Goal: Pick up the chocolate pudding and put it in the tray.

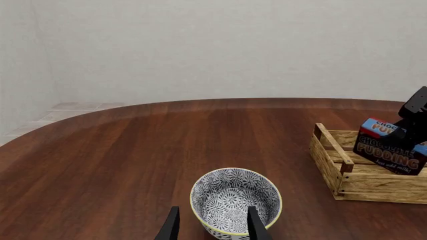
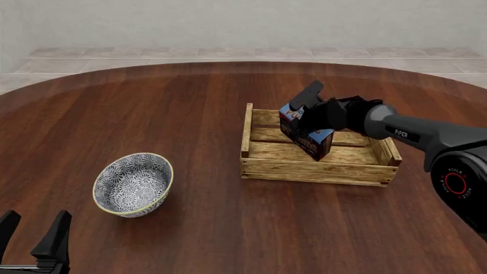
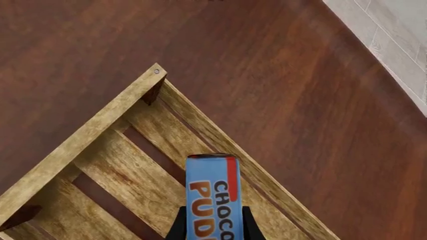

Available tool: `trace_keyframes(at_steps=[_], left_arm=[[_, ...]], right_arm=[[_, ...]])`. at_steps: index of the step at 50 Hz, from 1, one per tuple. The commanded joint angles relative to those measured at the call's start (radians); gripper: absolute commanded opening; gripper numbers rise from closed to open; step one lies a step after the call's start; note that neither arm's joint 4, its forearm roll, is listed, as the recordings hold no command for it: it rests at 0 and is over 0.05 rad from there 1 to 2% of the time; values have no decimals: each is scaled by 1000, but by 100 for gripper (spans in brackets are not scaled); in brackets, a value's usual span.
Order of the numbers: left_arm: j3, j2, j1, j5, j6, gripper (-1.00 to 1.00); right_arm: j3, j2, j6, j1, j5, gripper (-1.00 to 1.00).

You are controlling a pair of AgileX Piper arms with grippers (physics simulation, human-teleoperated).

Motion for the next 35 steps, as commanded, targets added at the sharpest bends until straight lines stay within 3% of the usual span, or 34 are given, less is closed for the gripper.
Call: trace_keyframes(at_steps=[1,6,7,35], left_arm=[[0,0,0,0,0,100],[0,0,0,0,0,100],[0,0,0,0,0,100],[0,0,0,0,0,100]], right_arm=[[7,23,23,5,-13,-100],[-10,36,29,-5,-6,-100],[-14,35,36,-8,-2,100],[-52,17,42,-26,31,100]])
